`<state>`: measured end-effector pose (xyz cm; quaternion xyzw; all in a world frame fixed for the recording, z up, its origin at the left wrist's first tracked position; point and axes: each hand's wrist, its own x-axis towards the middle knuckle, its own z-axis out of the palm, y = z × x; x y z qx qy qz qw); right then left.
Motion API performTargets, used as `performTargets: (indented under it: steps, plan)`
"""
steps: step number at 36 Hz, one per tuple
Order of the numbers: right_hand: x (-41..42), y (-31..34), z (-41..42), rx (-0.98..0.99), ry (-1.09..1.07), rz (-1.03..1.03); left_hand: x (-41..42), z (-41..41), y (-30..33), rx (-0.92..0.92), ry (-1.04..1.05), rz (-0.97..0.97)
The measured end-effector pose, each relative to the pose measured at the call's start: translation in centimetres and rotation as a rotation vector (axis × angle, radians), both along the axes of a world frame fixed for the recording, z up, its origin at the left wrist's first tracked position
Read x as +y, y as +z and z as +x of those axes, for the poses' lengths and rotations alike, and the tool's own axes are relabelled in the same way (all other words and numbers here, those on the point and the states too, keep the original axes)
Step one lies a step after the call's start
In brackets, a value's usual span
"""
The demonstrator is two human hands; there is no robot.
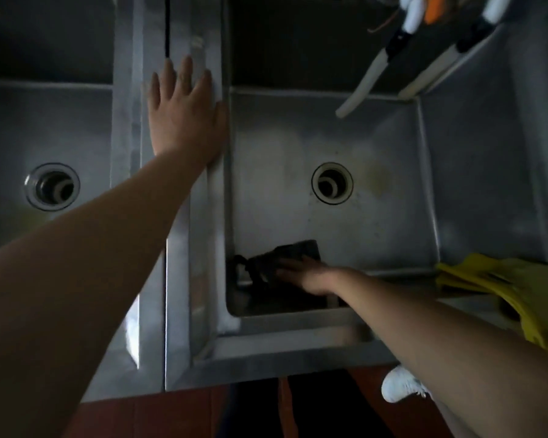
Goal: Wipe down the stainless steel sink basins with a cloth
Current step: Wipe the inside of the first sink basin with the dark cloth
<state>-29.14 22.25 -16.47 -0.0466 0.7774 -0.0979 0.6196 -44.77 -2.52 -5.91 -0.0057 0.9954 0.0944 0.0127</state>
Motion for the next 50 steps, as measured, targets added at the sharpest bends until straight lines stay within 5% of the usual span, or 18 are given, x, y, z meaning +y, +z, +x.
performTargets:
  steps: [3, 7, 12, 19, 23, 29, 34, 42, 50]
  plan:
    - [2.5, 3.2, -0.7, 0.173, -0.197, -0.013, 1.4, 1.5, 0.4, 0.026, -0.175, -0.011]
    - [7.9, 6.9, -0.2, 0.307, -0.159, 0.061, 7.2, 7.7, -1.2, -0.027, -0.533, 0.049]
    - [14.3, 9.6, 2.9, 0.572, -0.186, 0.012, 12.6, 13.8, -7.6, -0.911, -0.736, 0.024]
    - [14.9, 8.8, 4.6, 0.774, -0.134, 0.0, 13.3, 16.3, -15.3, -1.232, -0.871, -0.204]
    - [15.0, 8.3, 4.6, 0.816, -0.166, 0.005, 12.5, 16.9, -17.6, -1.239, -0.641, -0.113]
    - [14.9, 8.4, 4.4, 0.789, -0.125, 0.038, 13.6, 15.1, -20.2, -0.947, -0.691, -0.148]
    - [14.9, 8.8, 4.3, 0.777, -0.157, 0.026, 16.8, 9.0, -21.5, -0.786, -0.32, 0.017]
    - [16.1, 2.5, -0.6, 0.195, -0.312, 0.108, 19.0, -7.1, -22.8, -0.695, 0.092, 0.137]
    - [17.4, -4.6, -12.4, 0.433, -0.643, 0.076, 17.4, -13.3, -24.3, -0.589, 0.058, 0.078]
